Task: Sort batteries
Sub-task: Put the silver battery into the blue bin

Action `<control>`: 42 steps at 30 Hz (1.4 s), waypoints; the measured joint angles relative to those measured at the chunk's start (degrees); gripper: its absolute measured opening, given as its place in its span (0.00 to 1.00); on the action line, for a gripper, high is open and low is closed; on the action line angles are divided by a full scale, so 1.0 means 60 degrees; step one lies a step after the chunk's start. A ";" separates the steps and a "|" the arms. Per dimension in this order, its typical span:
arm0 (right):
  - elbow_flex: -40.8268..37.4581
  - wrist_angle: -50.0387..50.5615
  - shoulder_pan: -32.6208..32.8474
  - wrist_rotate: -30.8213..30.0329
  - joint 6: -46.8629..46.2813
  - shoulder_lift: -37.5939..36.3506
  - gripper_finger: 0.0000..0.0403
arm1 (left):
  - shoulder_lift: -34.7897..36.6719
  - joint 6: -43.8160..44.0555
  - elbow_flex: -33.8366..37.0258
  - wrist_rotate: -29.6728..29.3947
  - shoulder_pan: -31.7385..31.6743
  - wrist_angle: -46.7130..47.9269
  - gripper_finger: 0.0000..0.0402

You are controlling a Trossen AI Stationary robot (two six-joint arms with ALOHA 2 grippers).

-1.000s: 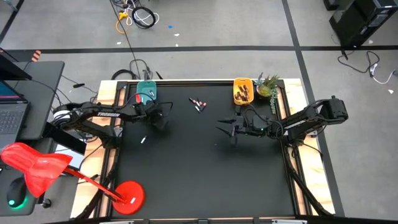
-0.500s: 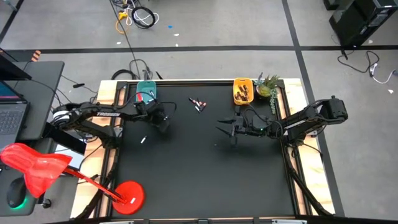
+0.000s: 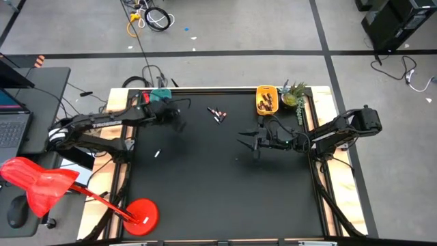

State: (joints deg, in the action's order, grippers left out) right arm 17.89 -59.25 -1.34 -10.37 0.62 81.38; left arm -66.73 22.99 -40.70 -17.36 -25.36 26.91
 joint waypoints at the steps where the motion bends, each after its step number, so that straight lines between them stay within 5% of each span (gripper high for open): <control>1: 0.0000 -0.0006 0.0000 -0.0001 -0.0003 0.0000 0.37 | 0.0121 0.0051 -0.0108 -0.0253 -0.0064 0.0380 0.05; 11: 0.0000 -0.0032 0.0022 0.0000 -0.0068 0.0000 0.37 | 0.0505 0.0702 -0.0253 -0.1931 -0.0585 0.2619 0.05; 28: 0.0000 -0.0040 0.0022 0.0000 0.0001 0.0000 0.37 | 0.0363 0.0181 -0.0191 -0.1659 -0.2508 0.2551 0.05; 42: 0.0000 -0.0034 0.0026 0.0000 0.0074 0.0000 0.37 | -0.0394 -0.0781 -0.0197 -0.1041 -0.2754 0.1455 0.39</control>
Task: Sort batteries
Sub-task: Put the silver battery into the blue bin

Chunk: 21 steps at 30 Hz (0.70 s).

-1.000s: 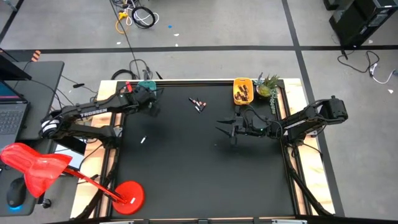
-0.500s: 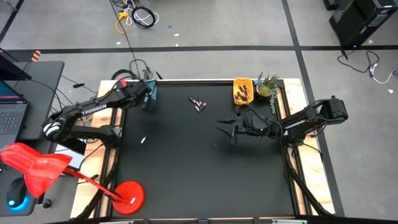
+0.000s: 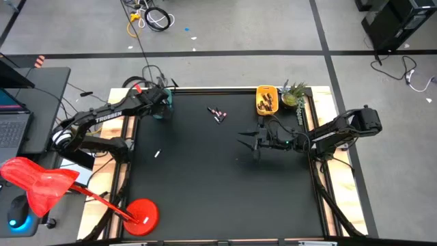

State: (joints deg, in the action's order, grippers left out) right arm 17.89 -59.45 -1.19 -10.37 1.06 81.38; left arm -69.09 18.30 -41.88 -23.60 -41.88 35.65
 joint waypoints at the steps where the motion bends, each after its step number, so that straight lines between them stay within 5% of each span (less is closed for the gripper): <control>1: 0.0000 0.0006 -0.0001 0.0004 0.0005 0.0000 0.37 | 0.0049 -0.0047 -0.0022 0.0135 0.0039 0.0193 0.40; 8: 0.0000 0.0111 -0.0011 0.0004 0.0033 0.0000 0.37 | 0.0927 0.0230 -0.0346 0.1817 0.1862 0.2069 0.39; 14: 0.0000 0.0148 -0.0025 0.0004 0.0043 0.0000 0.37 | 0.1132 0.2166 -0.0234 0.2138 0.4583 0.3942 0.39; 21: 0.0000 0.0140 0.0054 0.0004 0.0000 0.0000 0.37 | 0.1006 0.4308 0.0369 0.3071 0.6910 0.3953 0.39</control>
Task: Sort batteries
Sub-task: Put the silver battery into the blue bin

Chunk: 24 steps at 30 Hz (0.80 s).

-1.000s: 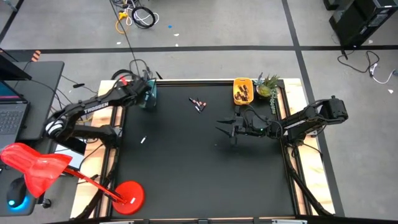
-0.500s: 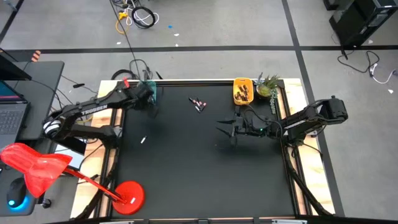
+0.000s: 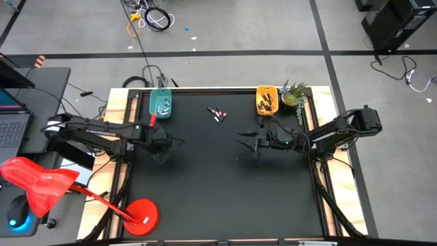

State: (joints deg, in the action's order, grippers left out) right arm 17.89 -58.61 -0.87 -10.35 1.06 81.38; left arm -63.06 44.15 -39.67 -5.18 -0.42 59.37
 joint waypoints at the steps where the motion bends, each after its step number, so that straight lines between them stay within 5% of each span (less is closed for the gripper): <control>1: 0.0000 0.0000 0.0010 0.0000 0.0000 0.0000 0.37 | -0.0016 0.0353 0.0128 -0.0007 0.0210 -0.0018 0.39; 9: 0.0000 -0.0011 0.0019 0.0000 -0.0004 0.0000 0.37 | -0.0006 0.2244 0.1059 -0.0575 0.0764 -0.0274 0.39; 24: 0.0000 -0.0007 0.0019 0.0000 -0.0004 0.0000 0.37 | 0.0036 0.2916 0.2629 -0.0483 0.0771 -0.2609 0.38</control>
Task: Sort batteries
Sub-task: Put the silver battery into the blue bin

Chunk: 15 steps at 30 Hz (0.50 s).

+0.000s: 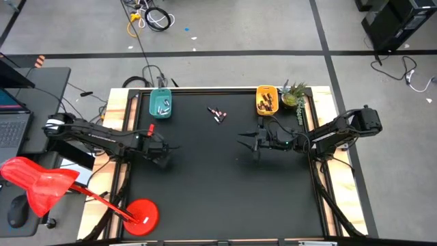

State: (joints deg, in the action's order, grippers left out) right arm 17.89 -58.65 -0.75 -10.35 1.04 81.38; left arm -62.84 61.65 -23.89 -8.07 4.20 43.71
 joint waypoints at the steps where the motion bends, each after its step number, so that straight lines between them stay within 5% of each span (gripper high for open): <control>1: 0.0000 -0.0001 0.0000 0.0000 0.0000 0.0000 0.37 | -0.0002 0.0022 0.0033 0.0002 -0.0003 -0.0012 0.36; 8: 0.0000 0.0000 0.0000 0.0000 0.0000 0.0000 0.37 | -0.0004 -0.0030 0.0083 -0.0169 -0.0003 0.0109 0.05; 15: 0.0000 0.0004 0.0000 -0.0001 0.0001 0.0000 0.37 | -0.0029 -0.0269 0.0035 -0.0391 0.0072 -0.0120 0.05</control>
State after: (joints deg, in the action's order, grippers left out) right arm 17.89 -58.63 -0.75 -10.36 1.04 81.38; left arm -63.02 60.03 -23.68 -10.42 4.64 42.99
